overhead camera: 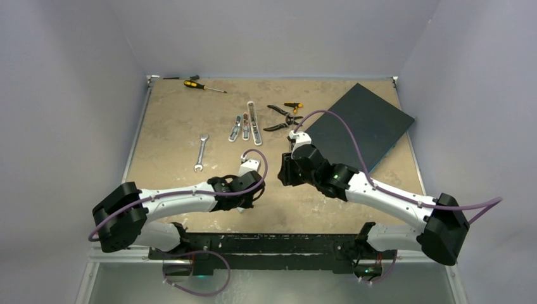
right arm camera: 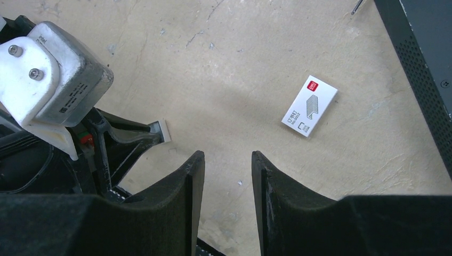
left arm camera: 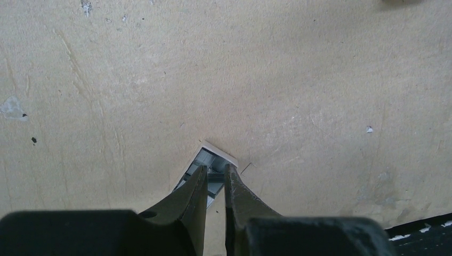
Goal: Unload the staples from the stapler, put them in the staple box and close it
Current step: Place the staple in the staple box.
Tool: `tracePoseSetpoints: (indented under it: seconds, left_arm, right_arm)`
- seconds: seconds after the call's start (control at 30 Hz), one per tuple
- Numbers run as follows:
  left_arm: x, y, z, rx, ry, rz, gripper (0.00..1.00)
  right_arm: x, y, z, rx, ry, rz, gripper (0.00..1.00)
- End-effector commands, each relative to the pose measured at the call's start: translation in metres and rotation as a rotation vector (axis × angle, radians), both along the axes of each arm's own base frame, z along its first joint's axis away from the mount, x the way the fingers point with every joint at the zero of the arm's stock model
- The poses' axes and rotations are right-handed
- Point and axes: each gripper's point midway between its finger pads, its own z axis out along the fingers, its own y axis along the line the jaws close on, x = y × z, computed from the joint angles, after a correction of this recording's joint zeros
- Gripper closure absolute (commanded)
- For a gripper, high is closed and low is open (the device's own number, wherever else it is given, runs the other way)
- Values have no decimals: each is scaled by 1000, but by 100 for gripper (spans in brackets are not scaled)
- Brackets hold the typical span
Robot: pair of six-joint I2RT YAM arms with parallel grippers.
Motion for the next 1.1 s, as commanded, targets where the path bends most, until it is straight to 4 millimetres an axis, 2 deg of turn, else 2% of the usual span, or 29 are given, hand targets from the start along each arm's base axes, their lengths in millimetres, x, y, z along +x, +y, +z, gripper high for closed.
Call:
tracePoseSetpoints:
  seconds: [0.0, 0.27, 0.73, 1.07]
  left_arm:
    - [3, 2, -3, 37, -23, -34, 91]
    - [8, 2, -1, 65, -50, -76, 91]
    - [5, -12, 5, 10, -54, -158, 91]
    - [3, -8, 3, 25, -49, -159, 90]
  right_arm:
    - [2, 4, 2, 12, -3, 6, 59]
    - [2, 4, 1, 9, 1, 8, 59]
    - [2, 6, -1, 7, 6, 13, 59]
    - [3, 8, 0, 7, 5, 15, 59]
